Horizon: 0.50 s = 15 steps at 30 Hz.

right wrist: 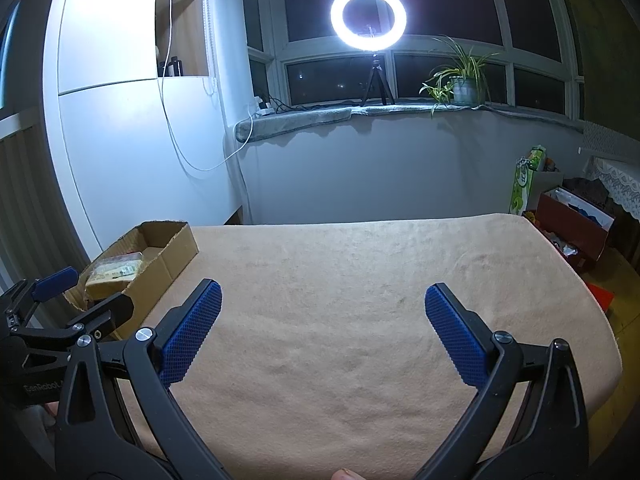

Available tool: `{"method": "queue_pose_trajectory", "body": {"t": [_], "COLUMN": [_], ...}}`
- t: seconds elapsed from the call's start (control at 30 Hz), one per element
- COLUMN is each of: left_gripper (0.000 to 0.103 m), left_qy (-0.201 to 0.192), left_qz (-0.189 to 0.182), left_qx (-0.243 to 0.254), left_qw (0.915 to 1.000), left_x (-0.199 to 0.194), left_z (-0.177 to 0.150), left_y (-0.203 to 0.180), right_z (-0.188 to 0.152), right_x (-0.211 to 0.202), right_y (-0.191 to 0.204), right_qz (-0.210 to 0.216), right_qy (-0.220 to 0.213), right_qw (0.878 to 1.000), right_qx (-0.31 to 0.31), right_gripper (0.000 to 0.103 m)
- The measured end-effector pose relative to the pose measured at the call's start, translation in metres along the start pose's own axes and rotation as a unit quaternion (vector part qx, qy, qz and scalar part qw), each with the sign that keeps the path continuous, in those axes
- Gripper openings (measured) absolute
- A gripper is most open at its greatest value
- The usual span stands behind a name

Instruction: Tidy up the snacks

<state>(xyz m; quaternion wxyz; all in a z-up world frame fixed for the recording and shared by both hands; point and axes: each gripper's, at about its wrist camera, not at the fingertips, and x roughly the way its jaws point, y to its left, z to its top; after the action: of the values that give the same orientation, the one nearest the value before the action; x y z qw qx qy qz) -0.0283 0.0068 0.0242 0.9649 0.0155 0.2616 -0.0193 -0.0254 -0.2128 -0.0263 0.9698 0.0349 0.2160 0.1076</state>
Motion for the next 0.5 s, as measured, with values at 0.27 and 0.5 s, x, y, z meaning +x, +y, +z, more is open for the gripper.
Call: {"method": "queue_pose_trajectory", "body": {"t": [0.27,0.5], "left_gripper": [0.103,0.103], "left_qy": [0.001,0.003], "left_qz": [0.0,0.001], "left_qx": [0.001,-0.001], "left_qw": [1.0,1.0], "left_x": [0.0001,0.0022], "left_z": [0.0,-0.0003], "left_y": [-0.0005,0.0001], "right_z": [-0.0005,-0.0007], "right_x": [0.0008,0.0011], "right_y": [-0.0012,-0.0012], "right_qz": [0.0,-0.001], "right_qy": [0.002,0.003], "right_qw": [1.0,1.0], "right_qx": [0.002,0.002], "right_gripper": [0.103,0.103]}}
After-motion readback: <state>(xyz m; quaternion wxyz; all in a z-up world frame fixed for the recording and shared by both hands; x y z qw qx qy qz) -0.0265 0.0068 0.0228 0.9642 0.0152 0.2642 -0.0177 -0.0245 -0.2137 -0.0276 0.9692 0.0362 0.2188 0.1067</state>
